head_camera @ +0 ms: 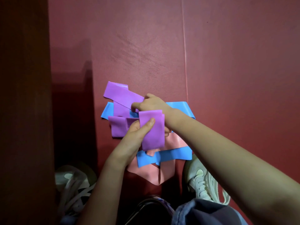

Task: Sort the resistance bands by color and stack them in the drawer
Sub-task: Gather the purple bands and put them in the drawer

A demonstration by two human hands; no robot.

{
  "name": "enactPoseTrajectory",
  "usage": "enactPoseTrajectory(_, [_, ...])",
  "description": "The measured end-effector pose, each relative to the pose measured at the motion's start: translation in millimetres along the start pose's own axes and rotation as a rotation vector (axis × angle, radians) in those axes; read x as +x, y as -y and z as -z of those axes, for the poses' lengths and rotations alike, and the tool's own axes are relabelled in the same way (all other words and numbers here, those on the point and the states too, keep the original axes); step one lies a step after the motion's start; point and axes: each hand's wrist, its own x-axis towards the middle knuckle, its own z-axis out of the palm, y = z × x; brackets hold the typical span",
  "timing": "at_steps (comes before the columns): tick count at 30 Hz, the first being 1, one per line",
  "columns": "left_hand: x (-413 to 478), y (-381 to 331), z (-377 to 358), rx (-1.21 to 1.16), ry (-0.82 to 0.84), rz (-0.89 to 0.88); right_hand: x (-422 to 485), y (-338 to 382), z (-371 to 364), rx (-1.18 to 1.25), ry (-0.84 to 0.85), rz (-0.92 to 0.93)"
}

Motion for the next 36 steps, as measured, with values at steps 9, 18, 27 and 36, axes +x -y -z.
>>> enactPoseTrajectory(9, [0, -7, -6, -0.056, 0.025, -0.01, -31, -17, 5, 0.873, -0.277, -0.17])
enactPoseTrajectory(18, [8, -23, -12, -0.116, -0.243, -0.154, -95, -34, 39, 1.242, -0.64, -0.25])
enactPoseTrajectory(27, [16, -27, -16, -0.059, -0.277, -0.164, -102, 13, 25, 1.391, -0.633, -0.189])
enactPoseTrajectory(36, [11, -35, -18, -0.185, -0.214, -0.202, -85, 28, 15, 1.475, -0.697, -0.31])
